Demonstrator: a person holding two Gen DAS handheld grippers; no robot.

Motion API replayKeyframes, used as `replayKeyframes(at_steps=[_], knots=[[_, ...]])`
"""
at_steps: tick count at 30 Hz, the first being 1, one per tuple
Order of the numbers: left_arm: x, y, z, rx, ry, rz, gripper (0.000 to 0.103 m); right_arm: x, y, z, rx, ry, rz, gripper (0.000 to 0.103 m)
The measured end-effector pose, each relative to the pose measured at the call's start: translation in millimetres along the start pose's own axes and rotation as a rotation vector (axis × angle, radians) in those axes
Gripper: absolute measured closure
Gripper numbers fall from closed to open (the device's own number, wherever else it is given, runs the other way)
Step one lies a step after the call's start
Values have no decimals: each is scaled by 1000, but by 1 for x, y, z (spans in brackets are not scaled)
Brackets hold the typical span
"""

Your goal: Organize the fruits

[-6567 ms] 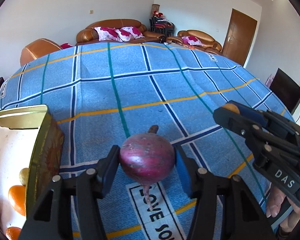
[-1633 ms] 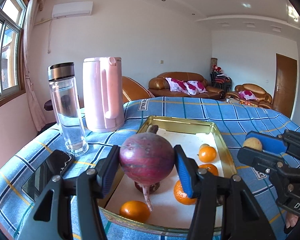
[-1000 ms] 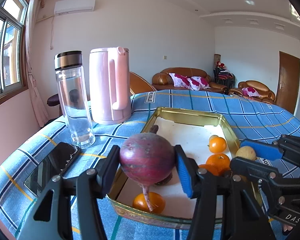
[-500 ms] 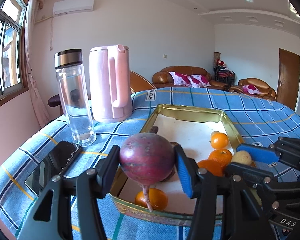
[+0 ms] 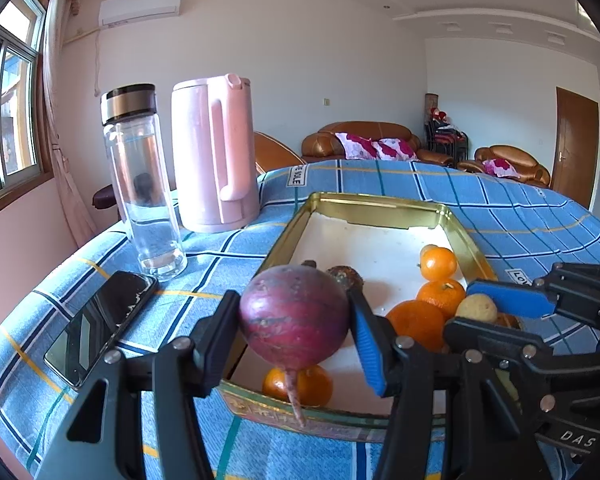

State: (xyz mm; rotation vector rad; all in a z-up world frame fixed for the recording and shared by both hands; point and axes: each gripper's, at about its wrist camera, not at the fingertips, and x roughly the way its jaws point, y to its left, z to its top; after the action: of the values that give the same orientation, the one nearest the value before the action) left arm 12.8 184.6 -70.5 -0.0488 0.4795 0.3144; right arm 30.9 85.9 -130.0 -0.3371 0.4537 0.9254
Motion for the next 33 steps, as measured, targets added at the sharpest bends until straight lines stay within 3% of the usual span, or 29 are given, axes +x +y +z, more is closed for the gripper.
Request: replayKeyframes(at_steps=[2,5,6,15,20,24,33], knots=[[-3,0,0,-1,-16,14,45,0,-1,0,7,0,6,69],[-9,1,3,-2,-35,15,35,0,-2,-1,14,6,8,45],[-11,1,4,-3,-41,20,31,-1,-2,-1,13,0,6,42],[-28,2,10,-16,-101,41,9,-15,-10,-4,35,-29,-54,42],[-35,3,12,-23,-115,40,5,-28,-24,-3,73,-49,-107,40],[-38,2,14,-17,-121,48,3,-40,-33,-1,104,-79,-149,33],[-43,-4,15,5,-131,51,0,-50,-39,-1,123,-105,-178,27]])
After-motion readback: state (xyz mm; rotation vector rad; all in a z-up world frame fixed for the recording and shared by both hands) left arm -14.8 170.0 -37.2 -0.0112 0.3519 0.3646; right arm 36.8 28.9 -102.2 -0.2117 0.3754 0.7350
